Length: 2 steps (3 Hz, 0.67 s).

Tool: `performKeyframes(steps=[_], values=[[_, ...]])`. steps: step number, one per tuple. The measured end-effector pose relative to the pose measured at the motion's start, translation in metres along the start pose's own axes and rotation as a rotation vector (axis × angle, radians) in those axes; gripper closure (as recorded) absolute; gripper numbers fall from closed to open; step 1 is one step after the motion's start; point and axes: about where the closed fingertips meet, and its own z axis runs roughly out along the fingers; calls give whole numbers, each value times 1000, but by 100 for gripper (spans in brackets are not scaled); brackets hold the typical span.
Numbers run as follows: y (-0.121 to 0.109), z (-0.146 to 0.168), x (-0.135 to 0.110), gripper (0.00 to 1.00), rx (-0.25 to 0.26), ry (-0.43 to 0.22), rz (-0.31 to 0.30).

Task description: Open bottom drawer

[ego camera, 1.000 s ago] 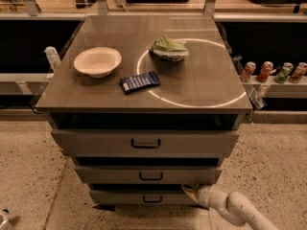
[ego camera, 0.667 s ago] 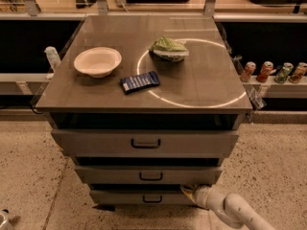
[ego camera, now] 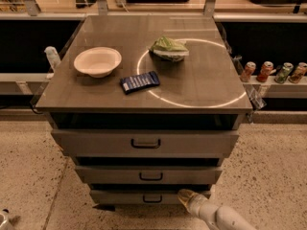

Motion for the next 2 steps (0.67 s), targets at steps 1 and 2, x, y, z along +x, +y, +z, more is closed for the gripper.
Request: performKeyframes(steps=[1,2], values=[[-2,1,3,100,19,16,0],[-16,4,-5,100,41,-11,1]])
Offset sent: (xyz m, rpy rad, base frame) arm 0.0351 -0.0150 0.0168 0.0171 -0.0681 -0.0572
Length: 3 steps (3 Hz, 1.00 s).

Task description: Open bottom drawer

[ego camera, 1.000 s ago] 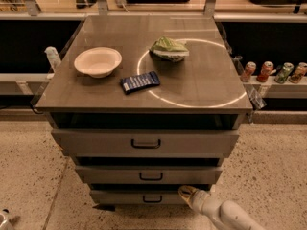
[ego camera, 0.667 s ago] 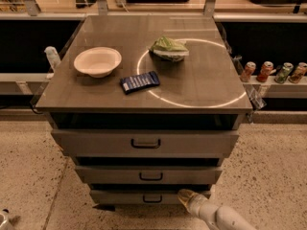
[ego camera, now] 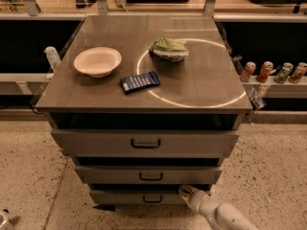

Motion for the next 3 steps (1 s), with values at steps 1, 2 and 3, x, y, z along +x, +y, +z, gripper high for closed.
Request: performKeyframes(steps=[1,2,3], values=[[-19,8,-8,100,39,-26,-4],[-20,8,-9,100,41,-26,-4],[-4,11,-4,100,-38,6,-13]])
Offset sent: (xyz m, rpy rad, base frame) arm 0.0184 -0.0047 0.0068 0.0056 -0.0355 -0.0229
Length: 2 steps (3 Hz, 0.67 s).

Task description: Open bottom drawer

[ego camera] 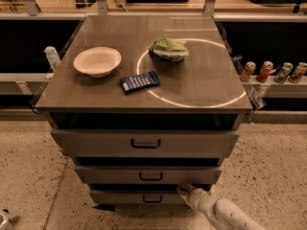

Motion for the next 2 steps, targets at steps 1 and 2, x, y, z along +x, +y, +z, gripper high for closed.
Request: performKeyframes(steps=[1,2], values=[[22,2,8,100,-97,45,-5],[24,0,7,100,-114,52,-5]])
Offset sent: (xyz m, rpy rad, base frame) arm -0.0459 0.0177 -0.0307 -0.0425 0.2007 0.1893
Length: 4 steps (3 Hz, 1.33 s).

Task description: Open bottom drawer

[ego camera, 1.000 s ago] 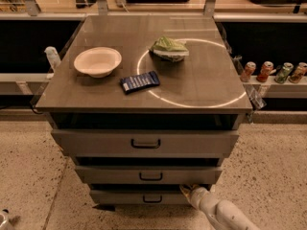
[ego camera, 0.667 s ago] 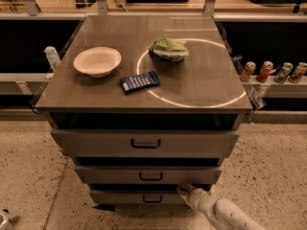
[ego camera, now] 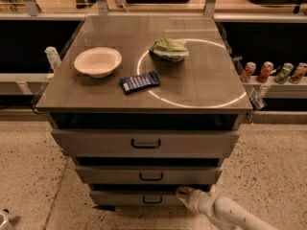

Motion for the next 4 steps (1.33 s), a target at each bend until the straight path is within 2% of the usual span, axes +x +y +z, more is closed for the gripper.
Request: performKeyframes(steps=[1,2,3,4], values=[[16,-6,8,100,-81,46,17],[16,-10,3,100,-87,50,19],[16,-10,3,100,-87,50,19],[-6,-19,-13,100,-5,-4,26]])
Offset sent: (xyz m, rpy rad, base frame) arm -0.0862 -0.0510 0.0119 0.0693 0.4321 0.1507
